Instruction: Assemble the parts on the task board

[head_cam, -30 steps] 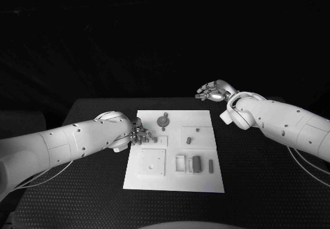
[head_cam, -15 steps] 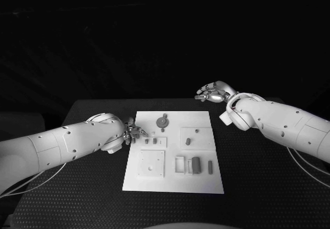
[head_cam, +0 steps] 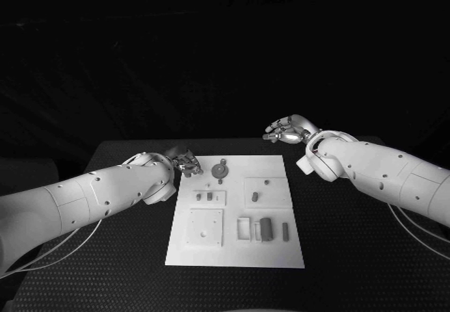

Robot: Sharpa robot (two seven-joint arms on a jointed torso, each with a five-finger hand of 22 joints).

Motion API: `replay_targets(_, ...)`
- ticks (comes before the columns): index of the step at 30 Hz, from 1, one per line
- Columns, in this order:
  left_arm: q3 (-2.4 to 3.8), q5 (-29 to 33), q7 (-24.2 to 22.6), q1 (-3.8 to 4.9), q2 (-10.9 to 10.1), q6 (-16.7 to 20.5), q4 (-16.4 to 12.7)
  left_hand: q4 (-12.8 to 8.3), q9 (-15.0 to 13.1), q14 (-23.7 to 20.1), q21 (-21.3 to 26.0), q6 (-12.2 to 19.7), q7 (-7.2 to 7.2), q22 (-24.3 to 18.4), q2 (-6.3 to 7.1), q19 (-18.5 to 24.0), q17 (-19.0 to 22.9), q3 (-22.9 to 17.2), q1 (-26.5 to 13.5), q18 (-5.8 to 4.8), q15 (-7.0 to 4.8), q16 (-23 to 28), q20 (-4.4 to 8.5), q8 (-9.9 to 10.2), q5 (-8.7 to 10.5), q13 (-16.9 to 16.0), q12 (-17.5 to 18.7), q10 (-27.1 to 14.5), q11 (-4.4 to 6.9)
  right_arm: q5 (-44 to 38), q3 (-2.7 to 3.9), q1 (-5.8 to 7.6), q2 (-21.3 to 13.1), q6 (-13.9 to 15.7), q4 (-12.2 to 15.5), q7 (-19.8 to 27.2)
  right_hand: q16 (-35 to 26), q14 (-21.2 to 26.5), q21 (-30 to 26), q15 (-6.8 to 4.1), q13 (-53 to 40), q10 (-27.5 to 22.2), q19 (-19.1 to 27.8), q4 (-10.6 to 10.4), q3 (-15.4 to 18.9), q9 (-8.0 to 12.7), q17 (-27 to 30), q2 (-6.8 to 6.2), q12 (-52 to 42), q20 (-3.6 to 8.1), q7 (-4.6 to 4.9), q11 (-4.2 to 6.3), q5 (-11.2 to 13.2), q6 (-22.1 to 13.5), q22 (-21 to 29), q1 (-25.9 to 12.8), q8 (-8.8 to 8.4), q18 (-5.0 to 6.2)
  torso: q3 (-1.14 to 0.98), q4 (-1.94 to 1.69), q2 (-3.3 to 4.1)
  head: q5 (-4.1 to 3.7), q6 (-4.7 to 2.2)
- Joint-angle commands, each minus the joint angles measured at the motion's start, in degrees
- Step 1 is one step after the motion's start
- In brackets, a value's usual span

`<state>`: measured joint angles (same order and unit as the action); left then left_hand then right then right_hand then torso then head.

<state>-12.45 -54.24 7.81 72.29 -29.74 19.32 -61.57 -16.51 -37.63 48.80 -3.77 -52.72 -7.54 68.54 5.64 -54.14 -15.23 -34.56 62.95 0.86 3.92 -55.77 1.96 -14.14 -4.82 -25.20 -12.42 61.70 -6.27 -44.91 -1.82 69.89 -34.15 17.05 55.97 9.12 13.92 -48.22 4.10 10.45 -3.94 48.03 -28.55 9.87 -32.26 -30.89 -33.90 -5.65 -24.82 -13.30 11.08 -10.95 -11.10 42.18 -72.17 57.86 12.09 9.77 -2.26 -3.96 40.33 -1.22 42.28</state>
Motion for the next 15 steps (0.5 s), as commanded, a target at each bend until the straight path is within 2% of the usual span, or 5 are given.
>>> replay_targets(1,-0.06,-8.82,-8.78,-0.03,1.55,3.65,1.46,-0.04,0.17,0.95,0.12,-0.29,0.38,-1.89,0.57,0.33,0.18,-0.07,1.52,-0.14,-0.01,2.13,-0.22,-0.24,0.29,1.52,1.41,1.13,0.21,-0.09,0.01,-0.01,0.16,-0.41,0.04,0.58,-0.27,0.13,-0.28,0.33,0.05,0.34,0.44,0.06,0.39,0.09,0.1,0.19,0.32,0.12,1.76,-0.12,0.24,-0.38,-0.09,0.21,0.24,-1.17,-0.03,0.0,0.01,0.0,-0.45)
replay_targets(6,-0.16,-16.36,-10.67,-0.48,4.13,3.08,4.36,-0.02,0.41,2.61,-0.09,-1.92,0.68,-3.66,0.64,-0.71,-0.59,0.57,2.8,-0.07,-0.3,3.57,0.0,-0.58,0.59,3.06,3.11,3.1,0.3,-0.08,0.02,-0.01,0.36,-0.51,0.16,0.58,-0.27,0.13,-0.27,0.33,0.05,0.35,0.45,0.05,0.39,0.11,0.12,0.21,0.34,0.12,1.77,-0.12,0.24,-0.39,-0.12,0.22,0.24,-1.17,-0.04,0.04,0.09,-0.11,-0.53)
replay_targets(9,-0.23,-19.04,-11.1,-0.81,5.44,3.62,5.86,-0.04,0.68,4.73,-0.72,-2.94,0.93,-3.76,0.58,-3.16,-1.97,1.11,3.29,0.23,-1.34,2.8,0.83,-0.64,0.83,3.73,3.91,4.17,0.17,-0.08,0.02,-0.01,0.4,-0.54,0.18,0.55,-0.26,0.13,-0.27,0.33,0.05,0.36,0.45,0.05,0.39,0.12,0.13,0.22,0.34,0.12,1.77,-0.12,0.24,-0.39,-0.13,0.22,0.25,-1.17,-0.1,0.09,0.11,-0.08,-0.48)
replay_targets(15,-0.46,-24.81,-10.09,-1.78,8.01,3.17,8.17,0.01,2.01,4.85,-0.28,-0.46,0.56,-4.11,1.74,-3.67,-3.25,1.76,3.78,-0.18,-1.51,3.56,1.21,1.28,0.97,4.92,5.88,3.81,-0.38,-0.08,0.02,-0.01,0.45,-0.51,0.32,0.56,-0.25,0.12,-0.27,0.34,0.05,0.37,0.46,0.05,0.4,0.15,0.15,0.22,0.36,0.13,1.77,-0.12,0.24,-0.38,-0.16,0.23,0.27,-1.18,-0.09,0.05,0.14,-0.33,-0.45)
